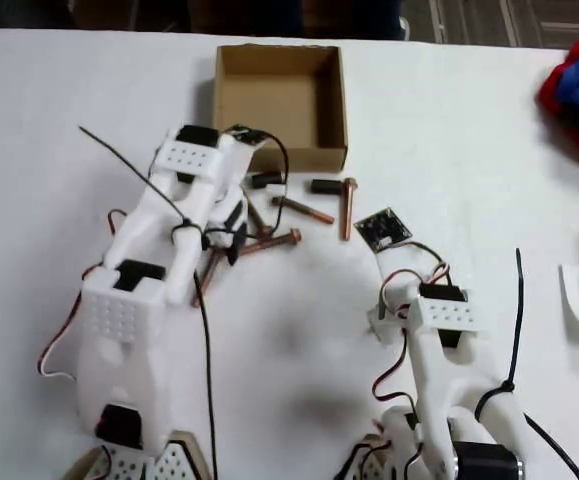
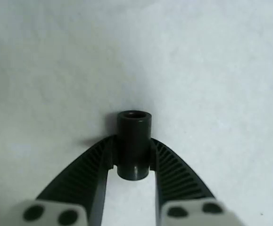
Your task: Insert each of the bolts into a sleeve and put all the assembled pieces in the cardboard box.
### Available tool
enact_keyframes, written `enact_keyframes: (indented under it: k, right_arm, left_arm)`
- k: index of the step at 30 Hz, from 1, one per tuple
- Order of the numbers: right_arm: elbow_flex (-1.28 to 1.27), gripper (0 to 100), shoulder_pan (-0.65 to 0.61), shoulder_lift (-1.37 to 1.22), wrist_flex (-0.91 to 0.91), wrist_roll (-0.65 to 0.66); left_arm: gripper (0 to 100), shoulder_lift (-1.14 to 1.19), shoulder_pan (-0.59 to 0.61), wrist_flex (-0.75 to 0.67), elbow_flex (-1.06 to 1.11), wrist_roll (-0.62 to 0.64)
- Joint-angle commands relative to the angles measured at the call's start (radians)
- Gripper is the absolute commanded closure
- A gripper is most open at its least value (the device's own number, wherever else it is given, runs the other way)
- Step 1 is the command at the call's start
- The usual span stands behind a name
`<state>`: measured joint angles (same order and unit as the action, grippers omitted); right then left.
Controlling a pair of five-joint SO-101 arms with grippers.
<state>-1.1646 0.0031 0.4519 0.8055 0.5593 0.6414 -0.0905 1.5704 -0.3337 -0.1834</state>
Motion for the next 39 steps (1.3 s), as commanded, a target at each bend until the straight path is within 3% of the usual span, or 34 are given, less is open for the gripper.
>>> enact_keyframes:
  k: [1,11,20,27,35,39]
  right_arm:
    - [0.000,97.8,0.012,-0.005,-0.019,-0.005]
    - [0.000,97.8,0.012,-0.005,-0.019,-0.005]
    - [0.000,97.8,0.012,-0.005,-0.019,-0.005]
    - [0.000,97.8,0.012,-0.005,-0.019,-0.006]
    - [0.000,97.8,0.012,-0.005,-0.019,-0.006]
    - [0.000,97.8,0.012,-0.005,-0.019,-0.006]
  left_arm:
    - [80,-0.008,0.005,0.011,-0.042,0.006]
    - [80,-0.008,0.005,0.150,-0.038,0.012]
    - [80,-0.005,0.006,0.044,-0.038,0.014]
    - [80,0.120,0.006,0.054,-0.073,0.044]
    - [98,0.196,0.006,0.127,-0.274,0.041]
    - [97,0.209,0.011,0.186,-0.380,0.041]
